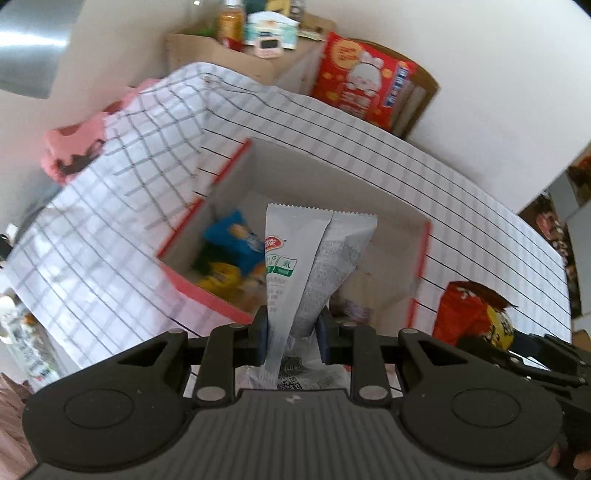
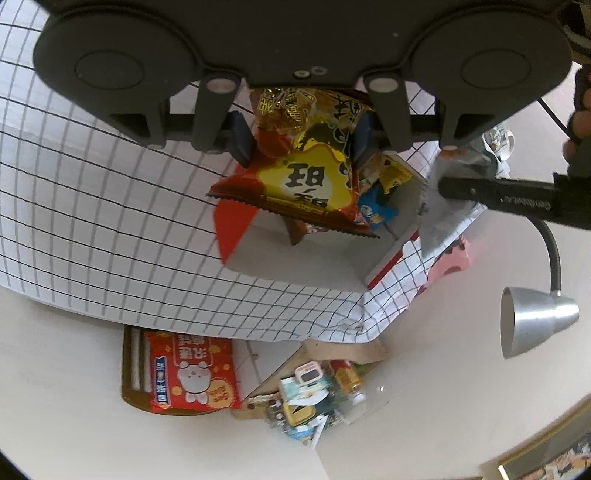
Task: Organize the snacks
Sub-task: 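Carry the white packet and chip bag with both grippers over the box, then open both grippers to drop the white packet and chip bag into the box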
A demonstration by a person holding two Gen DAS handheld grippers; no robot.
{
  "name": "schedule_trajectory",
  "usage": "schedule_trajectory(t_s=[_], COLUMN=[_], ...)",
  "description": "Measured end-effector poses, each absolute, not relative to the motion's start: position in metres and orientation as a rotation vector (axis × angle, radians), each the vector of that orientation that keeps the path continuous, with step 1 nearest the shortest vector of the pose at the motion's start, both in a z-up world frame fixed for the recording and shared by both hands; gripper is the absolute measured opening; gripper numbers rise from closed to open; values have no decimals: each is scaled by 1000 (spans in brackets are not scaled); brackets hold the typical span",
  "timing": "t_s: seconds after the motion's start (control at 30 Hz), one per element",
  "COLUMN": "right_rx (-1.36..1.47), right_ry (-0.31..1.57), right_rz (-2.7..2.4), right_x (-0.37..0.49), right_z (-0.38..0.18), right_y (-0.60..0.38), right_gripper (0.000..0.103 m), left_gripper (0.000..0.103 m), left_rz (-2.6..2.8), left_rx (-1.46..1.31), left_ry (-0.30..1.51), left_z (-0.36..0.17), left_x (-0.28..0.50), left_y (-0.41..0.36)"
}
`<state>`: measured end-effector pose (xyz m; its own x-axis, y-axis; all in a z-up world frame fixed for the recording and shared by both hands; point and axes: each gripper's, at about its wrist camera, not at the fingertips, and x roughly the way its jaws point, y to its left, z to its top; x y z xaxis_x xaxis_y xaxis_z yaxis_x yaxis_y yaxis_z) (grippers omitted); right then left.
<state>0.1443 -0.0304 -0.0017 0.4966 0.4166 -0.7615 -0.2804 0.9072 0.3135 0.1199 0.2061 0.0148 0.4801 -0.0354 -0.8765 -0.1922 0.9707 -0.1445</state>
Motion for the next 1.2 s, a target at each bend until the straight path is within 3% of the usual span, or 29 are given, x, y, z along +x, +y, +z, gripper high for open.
schedule_trajectory(t_s=[0.37, 1.2], right_rx=[35, -145], right_ry=[962, 1090], right_rz=[379, 385], right_x=[184, 237], right_z=[-27, -100], right_y=[33, 86], right_gripper=[53, 54], left_gripper=[25, 25], left_rz=[175, 87], left_rx=[-171, -64], left_ry=[1092, 1241], left_z=[-12, -100], left_x=[176, 247], left_y=[245, 208])
